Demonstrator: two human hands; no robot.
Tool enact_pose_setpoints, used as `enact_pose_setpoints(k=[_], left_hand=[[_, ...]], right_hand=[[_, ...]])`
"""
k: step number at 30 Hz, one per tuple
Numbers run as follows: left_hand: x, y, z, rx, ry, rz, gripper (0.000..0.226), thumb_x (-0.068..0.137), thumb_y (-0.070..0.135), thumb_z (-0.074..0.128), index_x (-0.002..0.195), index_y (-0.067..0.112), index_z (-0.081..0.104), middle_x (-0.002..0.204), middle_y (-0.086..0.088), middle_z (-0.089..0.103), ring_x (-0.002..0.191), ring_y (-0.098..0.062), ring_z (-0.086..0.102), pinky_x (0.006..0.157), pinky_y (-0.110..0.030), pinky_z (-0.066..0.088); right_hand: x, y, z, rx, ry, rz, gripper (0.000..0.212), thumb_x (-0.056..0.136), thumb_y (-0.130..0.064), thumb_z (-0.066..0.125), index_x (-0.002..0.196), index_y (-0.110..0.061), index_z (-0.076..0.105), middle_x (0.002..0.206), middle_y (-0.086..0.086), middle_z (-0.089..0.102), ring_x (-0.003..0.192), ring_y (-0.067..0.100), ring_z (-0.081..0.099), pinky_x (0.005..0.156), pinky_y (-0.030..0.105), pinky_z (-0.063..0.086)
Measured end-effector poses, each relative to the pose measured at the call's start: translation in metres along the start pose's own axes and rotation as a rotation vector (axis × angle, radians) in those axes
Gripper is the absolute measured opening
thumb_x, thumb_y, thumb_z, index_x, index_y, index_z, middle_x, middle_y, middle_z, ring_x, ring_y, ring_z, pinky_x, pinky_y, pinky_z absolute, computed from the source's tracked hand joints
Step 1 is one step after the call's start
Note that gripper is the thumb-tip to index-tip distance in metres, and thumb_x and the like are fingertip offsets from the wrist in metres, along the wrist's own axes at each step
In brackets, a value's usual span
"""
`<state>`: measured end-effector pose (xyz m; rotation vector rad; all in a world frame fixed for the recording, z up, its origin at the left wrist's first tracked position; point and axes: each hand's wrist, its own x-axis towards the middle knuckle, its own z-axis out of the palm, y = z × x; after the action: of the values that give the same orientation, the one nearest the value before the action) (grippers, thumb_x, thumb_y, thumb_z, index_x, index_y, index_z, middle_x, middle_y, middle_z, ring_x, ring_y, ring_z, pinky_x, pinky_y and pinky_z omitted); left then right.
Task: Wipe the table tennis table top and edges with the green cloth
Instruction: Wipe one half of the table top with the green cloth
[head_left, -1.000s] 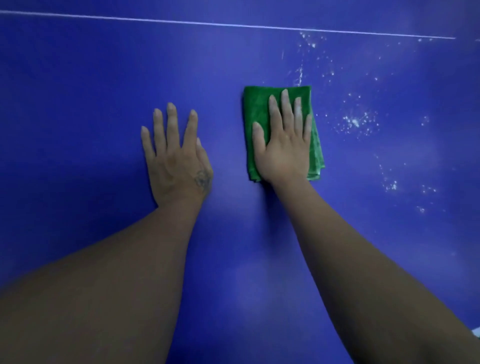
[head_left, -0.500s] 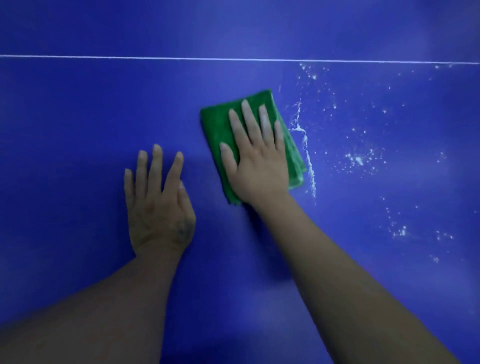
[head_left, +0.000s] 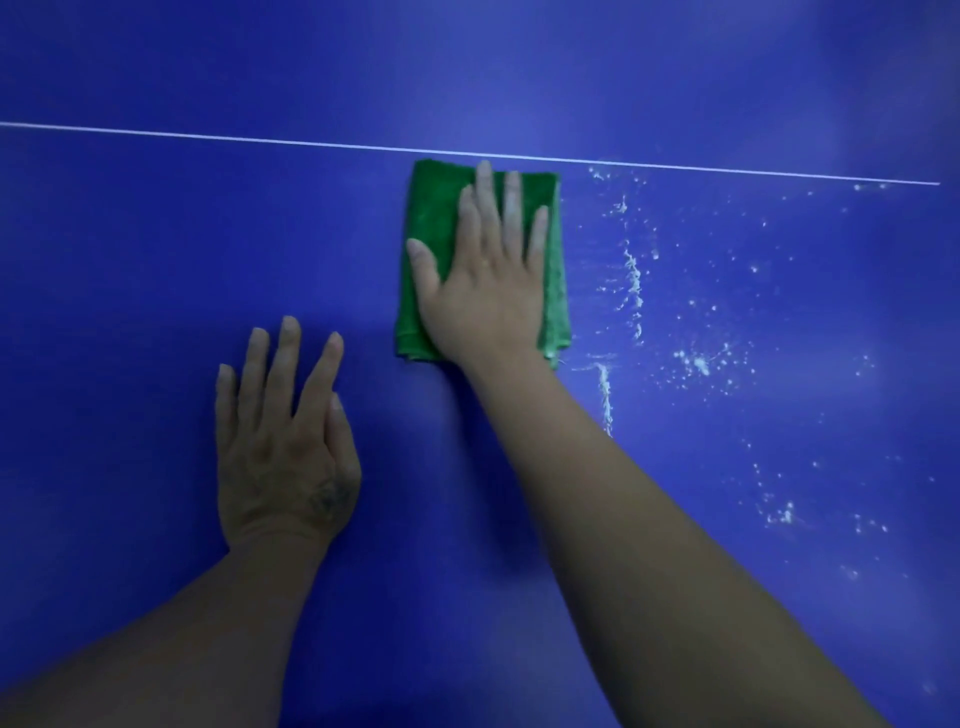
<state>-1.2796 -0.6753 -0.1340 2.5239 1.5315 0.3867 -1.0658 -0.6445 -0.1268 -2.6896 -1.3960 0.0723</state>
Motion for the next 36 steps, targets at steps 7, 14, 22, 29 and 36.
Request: enact_pose_setpoints(k=[7, 14, 22, 29, 36], left_hand=[[0.000, 0.000, 0.000, -0.007, 0.003, 0.005, 0.055, 0.109, 0.025, 0.038, 0.163, 0.018, 0.047, 0.176, -0.010, 0.030, 0.166, -0.031, 0.021, 0.135, -0.056, 0.013], [0.000, -0.001, -0.001, -0.013, -0.045, -0.014, 0.056, 0.111, 0.027, 0.036, 0.165, 0.020, 0.043, 0.178, -0.008, 0.025, 0.167, -0.029, 0.016, 0.135, -0.055, 0.011], [0.001, 0.002, -0.003, -0.005, -0.045, -0.007, 0.056, 0.110, 0.026, 0.035, 0.165, 0.018, 0.044, 0.177, -0.011, 0.028, 0.167, -0.031, 0.018, 0.135, -0.055, 0.011], [0.001, 0.003, -0.005, -0.007, -0.077, -0.026, 0.058, 0.110, 0.029, 0.033, 0.166, 0.021, 0.042, 0.179, -0.006, 0.024, 0.168, -0.025, 0.011, 0.136, -0.052, 0.006], [-0.001, 0.001, -0.004, -0.009, -0.057, -0.016, 0.056, 0.111, 0.027, 0.034, 0.165, 0.019, 0.042, 0.178, -0.009, 0.025, 0.168, -0.028, 0.014, 0.136, -0.052, 0.007]], right_hand=[[0.041, 0.048, 0.001, 0.013, 0.010, -0.017, 0.083, 0.109, -0.068, 0.029, 0.173, -0.016, 0.022, 0.182, -0.003, 0.013, 0.169, 0.023, 0.009, 0.136, 0.047, 0.004], [0.040, 0.162, -0.019, 0.023, 0.000, 0.376, 0.081, 0.112, -0.063, 0.027, 0.174, -0.013, 0.013, 0.183, 0.000, 0.008, 0.169, 0.025, 0.005, 0.136, 0.051, 0.002], [0.009, 0.046, -0.002, 0.003, 0.022, 0.342, 0.073, 0.111, -0.059, 0.026, 0.175, -0.026, 0.013, 0.183, 0.004, 0.003, 0.169, 0.030, 0.003, 0.135, 0.055, 0.000], [-0.040, 0.069, 0.000, 0.031, 0.057, -0.034, 0.069, 0.109, -0.062, 0.034, 0.170, -0.030, 0.034, 0.181, -0.002, 0.019, 0.168, 0.025, 0.014, 0.135, 0.049, 0.007], [-0.002, 0.156, -0.016, 0.033, 0.005, 0.415, 0.071, 0.111, -0.061, 0.029, 0.174, -0.030, 0.018, 0.183, -0.003, 0.006, 0.169, 0.025, 0.003, 0.136, 0.053, -0.001]])
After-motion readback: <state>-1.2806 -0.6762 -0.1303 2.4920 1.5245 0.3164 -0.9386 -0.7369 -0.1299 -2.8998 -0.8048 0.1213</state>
